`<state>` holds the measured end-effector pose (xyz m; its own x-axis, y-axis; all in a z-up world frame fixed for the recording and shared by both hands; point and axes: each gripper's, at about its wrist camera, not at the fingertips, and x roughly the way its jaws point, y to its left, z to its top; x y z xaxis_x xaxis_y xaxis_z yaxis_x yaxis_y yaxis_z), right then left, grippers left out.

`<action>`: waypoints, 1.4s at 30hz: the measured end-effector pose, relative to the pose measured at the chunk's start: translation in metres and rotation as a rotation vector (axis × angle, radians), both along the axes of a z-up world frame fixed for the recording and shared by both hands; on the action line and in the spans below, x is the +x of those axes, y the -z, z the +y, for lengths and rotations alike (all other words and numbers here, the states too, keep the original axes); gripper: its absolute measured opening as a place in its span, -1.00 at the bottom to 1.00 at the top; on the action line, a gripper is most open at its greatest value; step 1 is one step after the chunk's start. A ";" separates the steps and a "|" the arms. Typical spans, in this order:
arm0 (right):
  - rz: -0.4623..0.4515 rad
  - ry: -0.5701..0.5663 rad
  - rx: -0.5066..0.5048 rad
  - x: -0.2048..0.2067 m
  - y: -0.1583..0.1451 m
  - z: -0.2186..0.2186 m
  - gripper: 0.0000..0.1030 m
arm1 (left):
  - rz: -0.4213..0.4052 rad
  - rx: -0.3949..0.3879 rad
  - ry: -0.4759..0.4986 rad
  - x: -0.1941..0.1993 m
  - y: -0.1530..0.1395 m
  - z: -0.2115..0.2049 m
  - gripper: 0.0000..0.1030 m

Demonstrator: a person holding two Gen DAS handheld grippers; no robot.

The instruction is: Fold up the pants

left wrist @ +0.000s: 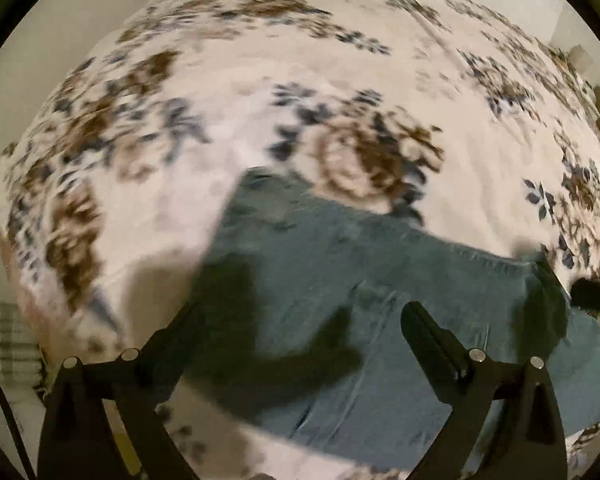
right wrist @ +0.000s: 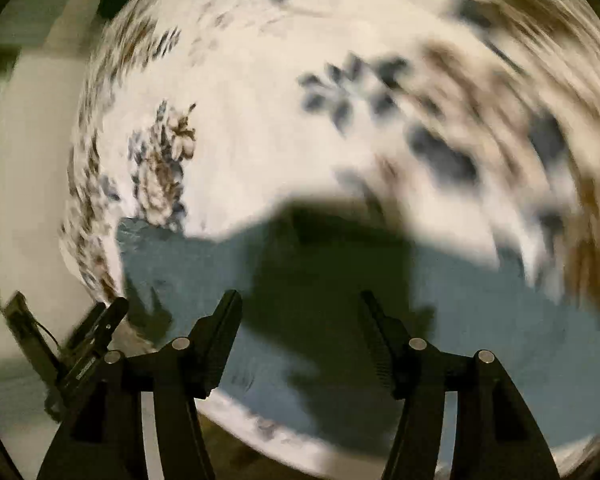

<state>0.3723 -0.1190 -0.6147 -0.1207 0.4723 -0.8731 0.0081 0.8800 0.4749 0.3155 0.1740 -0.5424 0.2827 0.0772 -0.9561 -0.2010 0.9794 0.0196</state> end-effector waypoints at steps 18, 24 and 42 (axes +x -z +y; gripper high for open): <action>0.193 -0.034 0.158 0.032 0.039 -0.030 0.01 | 0.096 -0.021 -0.020 0.004 0.043 0.007 0.94; 0.310 -0.230 0.125 0.019 0.072 0.014 -0.24 | 0.100 -0.008 -0.005 0.016 0.044 0.003 0.94; 0.003 0.108 0.117 0.020 -0.028 -0.072 -0.44 | 0.045 0.028 0.055 0.014 0.015 -0.020 0.94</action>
